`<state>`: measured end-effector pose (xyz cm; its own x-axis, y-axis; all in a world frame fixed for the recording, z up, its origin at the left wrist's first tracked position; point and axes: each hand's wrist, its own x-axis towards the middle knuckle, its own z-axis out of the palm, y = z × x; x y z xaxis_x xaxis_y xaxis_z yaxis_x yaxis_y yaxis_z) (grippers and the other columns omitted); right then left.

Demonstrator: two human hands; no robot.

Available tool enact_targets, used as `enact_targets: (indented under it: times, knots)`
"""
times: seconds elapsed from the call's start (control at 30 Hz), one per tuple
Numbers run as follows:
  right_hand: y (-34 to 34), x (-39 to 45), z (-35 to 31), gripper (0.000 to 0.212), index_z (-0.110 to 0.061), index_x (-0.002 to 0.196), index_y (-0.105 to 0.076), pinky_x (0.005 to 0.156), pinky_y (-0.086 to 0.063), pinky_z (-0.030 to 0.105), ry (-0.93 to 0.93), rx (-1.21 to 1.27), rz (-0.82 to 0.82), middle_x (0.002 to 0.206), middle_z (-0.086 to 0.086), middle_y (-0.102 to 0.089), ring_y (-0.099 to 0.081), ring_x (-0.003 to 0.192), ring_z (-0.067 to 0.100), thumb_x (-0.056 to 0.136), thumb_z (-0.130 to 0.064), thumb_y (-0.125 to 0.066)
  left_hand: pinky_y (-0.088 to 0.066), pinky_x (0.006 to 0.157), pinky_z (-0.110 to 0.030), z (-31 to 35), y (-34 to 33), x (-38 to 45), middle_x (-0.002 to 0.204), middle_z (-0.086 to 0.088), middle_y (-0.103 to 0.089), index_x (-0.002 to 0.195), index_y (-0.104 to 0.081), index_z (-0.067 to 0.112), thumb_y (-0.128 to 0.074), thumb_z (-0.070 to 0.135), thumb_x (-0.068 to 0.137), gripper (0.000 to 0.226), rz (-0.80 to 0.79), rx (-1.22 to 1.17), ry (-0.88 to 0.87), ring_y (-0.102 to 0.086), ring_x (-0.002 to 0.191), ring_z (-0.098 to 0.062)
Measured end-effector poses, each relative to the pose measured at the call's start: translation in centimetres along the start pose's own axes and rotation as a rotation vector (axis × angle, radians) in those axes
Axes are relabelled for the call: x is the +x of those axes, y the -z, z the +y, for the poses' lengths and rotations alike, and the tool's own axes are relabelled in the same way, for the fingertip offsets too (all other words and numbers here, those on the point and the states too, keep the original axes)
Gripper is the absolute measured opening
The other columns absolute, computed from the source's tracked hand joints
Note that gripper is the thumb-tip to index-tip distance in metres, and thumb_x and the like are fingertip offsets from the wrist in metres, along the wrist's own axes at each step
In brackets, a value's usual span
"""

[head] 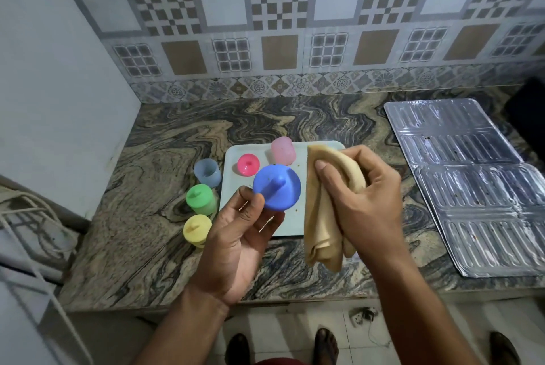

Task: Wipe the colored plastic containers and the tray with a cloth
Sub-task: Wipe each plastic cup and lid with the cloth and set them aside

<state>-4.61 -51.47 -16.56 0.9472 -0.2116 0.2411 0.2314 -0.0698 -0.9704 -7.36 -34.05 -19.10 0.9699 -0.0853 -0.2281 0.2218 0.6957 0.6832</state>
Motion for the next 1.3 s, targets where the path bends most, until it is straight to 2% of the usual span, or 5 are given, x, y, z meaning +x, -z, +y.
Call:
enact_targets:
  times: [0.17, 0.43, 0.77, 1.1, 1.3]
  knots:
    - [-0.9, -1.3, 0.0, 0.019, -0.021, 0.09, -0.066, 0.064, -0.047, 0.012, 0.132, -0.115, -0.077, 0.076, -0.019, -0.068, -0.059, 0.066, -0.005, 0.088, -0.007, -0.079, -0.061, 0.093, -0.033, 0.0, 0.1, 0.2, 0.105, -0.015, -0.074, 0.089, -0.062, 0.016, -0.059, 0.014, 0.094, 0.007, -0.098, 0.163, -0.062, -0.07, 0.096, -0.021]
    - [-0.8, 0.7, 0.3, 0.012, -0.014, 0.098, -0.073, 0.07, -0.055, 0.026, 0.218, -0.263, -0.051, 0.09, -0.01, -0.077, -0.071, 0.077, 0.008, 0.088, -0.018, -0.079, -0.058, 0.075, -0.026, 1.5, 1.1, 0.3, 0.084, -0.005, -0.067, 0.094, -0.057, 0.001, -0.067, 0.016, 0.095, 0.018, -0.243, 0.585, -0.203, -0.066, 0.074, -0.016]
    - [-0.2, -0.2, 0.6, 0.011, -0.017, 0.096, -0.065, 0.068, -0.049, 0.016, 0.1, 0.026, -0.131, 0.083, -0.01, -0.069, -0.061, 0.072, -0.001, 0.09, -0.015, -0.074, -0.057, 0.074, -0.021, 2.4, 0.1, 1.1, 0.098, -0.002, -0.075, 0.109, -0.066, 0.012, -0.064, 0.024, 0.093, 0.02, -0.117, 0.415, -0.081, -0.067, 0.085, -0.01]
    - [-1.9, -2.0, 0.9, 0.017, -0.019, 0.098, -0.066, 0.071, -0.055, 0.023, 0.152, 0.101, 0.155, 0.088, -0.005, -0.074, -0.067, 0.076, 0.007, 0.09, -0.006, -0.073, -0.063, 0.089, -0.037, 0.3, -2.4, 0.4, 0.125, -0.018, -0.074, 0.113, -0.079, 0.015, -0.064, 0.007, 0.088, 0.03, -0.133, 0.063, -0.016, -0.075, 0.109, -0.025]
    - [-0.3, -1.6, 0.9, 0.01, -0.015, 0.102, -0.07, 0.069, -0.051, 0.033, 0.37, -0.192, 0.038, 0.09, 0.001, -0.066, -0.064, 0.078, 0.019, 0.094, -0.019, -0.074, -0.055, 0.07, -0.02, 0.0, -1.5, 1.0, 0.098, -0.004, -0.076, 0.103, -0.082, 0.02, -0.069, 0.021, 0.086, 0.022, -0.019, 0.252, -0.079, -0.063, 0.081, -0.009]
